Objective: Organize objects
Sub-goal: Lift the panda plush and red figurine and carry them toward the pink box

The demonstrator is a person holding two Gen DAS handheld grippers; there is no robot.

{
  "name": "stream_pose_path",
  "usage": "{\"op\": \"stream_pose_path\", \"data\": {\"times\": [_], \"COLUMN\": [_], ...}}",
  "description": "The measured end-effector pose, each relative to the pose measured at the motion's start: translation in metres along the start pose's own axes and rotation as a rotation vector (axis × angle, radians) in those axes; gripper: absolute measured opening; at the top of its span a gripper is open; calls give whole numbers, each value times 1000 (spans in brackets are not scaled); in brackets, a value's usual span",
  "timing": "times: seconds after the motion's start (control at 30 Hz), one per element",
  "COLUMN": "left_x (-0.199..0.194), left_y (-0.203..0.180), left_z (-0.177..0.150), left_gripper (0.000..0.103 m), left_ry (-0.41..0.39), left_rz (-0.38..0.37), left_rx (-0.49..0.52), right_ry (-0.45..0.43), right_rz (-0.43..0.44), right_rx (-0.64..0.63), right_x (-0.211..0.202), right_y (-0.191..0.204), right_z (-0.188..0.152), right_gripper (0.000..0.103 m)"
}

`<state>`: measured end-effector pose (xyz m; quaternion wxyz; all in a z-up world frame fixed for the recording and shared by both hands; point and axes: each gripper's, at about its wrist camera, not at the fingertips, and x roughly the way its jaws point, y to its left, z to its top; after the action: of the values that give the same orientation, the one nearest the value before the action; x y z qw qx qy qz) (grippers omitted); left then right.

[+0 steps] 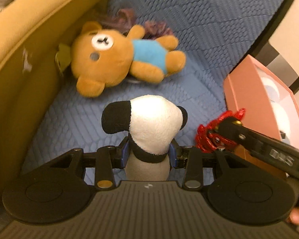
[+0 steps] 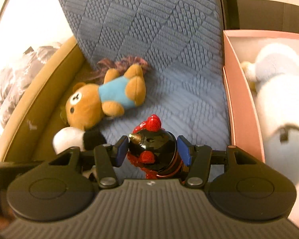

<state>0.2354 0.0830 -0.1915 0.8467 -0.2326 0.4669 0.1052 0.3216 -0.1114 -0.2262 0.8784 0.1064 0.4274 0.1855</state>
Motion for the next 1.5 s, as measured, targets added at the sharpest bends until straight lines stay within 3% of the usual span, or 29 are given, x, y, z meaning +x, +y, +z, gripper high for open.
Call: {"op": "stream_pose_path", "data": {"times": [0.3,0.53,0.63,0.8,1.23,1.5], "left_x": [32,43,46,53,62,61], "left_y": [8,8,8,9,11,7], "left_z": [7,17,17,16,14,12], "left_gripper": [46,46,54,61,59,55], "left_ry": [16,19,20,44,25,10], "left_rz": [-6,-13,-13,-17,-23,-29], "left_rx": [-59,-73,-71,-59,-52,-22], "right_ry": [68,58,55,72,114,99], "right_rz": [-29,-2,-6,-12,-2,-81], "right_rx": [-14,23,21,34,13,-82], "right_x": [24,28,27,30,39,37], "right_y": [0,-9,-9,-13,-7,6], "right_z": [-3,-1,-1,0,-5,-7], "right_gripper": [57,58,58,67,68,62]}}
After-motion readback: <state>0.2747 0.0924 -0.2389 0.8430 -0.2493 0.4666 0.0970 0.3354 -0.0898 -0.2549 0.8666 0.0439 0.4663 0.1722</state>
